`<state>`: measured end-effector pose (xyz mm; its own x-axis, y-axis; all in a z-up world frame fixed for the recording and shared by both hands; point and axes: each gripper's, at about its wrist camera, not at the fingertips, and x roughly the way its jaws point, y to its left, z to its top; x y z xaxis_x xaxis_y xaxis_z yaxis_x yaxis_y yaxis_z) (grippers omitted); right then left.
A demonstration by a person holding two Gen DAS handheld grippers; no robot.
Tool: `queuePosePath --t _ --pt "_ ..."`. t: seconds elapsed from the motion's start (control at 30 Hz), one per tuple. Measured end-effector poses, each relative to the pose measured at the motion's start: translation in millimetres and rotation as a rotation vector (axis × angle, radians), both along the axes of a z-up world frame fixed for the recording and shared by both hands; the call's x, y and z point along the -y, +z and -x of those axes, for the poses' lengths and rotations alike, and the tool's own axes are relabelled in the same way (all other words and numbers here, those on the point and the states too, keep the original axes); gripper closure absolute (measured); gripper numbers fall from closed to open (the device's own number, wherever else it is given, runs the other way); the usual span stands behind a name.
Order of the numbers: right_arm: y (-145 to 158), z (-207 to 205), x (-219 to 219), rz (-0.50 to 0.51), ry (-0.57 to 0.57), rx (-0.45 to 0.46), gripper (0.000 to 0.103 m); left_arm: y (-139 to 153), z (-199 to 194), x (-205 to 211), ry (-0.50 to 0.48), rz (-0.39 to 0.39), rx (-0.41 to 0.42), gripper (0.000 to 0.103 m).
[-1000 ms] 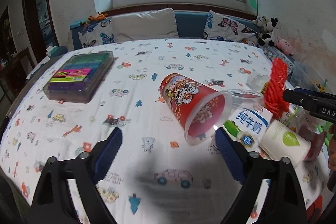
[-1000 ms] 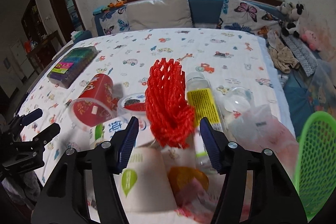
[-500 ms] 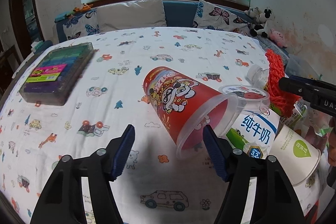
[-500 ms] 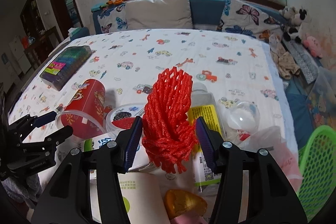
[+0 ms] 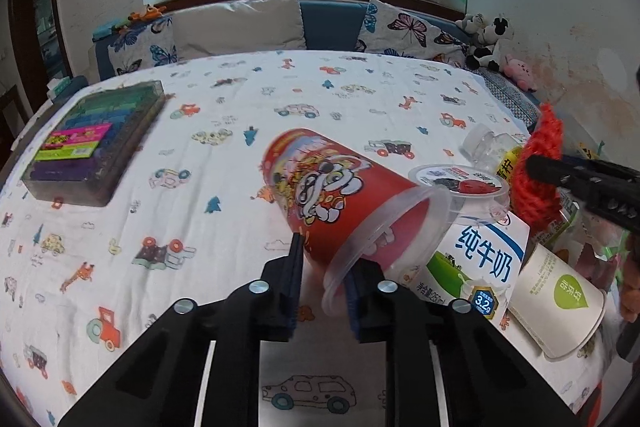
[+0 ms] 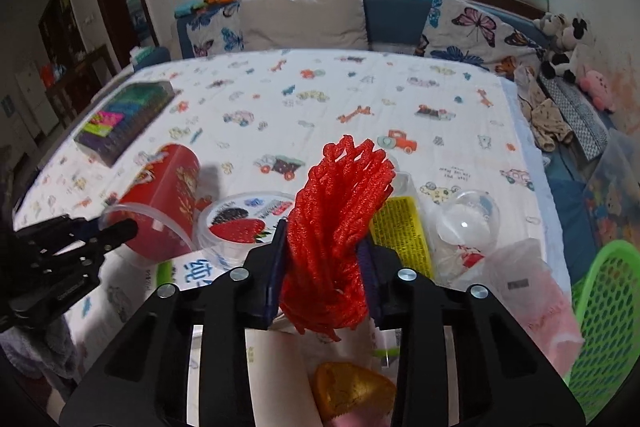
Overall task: Collect trash
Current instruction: 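Carry both items to the green basket and release them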
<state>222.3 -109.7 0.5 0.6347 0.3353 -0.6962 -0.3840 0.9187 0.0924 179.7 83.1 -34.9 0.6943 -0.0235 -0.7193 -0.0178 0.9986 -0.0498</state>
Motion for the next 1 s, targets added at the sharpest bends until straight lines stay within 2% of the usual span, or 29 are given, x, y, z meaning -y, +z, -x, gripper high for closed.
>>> queuePosePath --t 0.07,0.2,0.33,0.5,0.7,1.0 --pt "10 6 4 -0.031 0.000 0.013 0.072 3 2 0 0.011 -0.022 0.013 0.091" --pt "30 22 17 -0.081 -0.006 0.046 0.074 18 11 -6 0.036 -0.005 0.044 0.098" --pt "51 39 41 -0.135 -0.031 0.073 0.074 40 22 -8 0.046 -0.020 0.098 0.098" --pt "66 61 82 -0.124 -0.113 0.128 0.074 69 38 1 0.018 -0.015 0.151 0.098" --pt "53 77 155 -0.078 -0.272 0.113 0.074 95 49 48 -0.106 -0.004 0.196 0.098" --pt "6 91 255 -0.032 -0.464 0.026 0.071 107 35 145 -0.281 0.028 0.200 0.098"
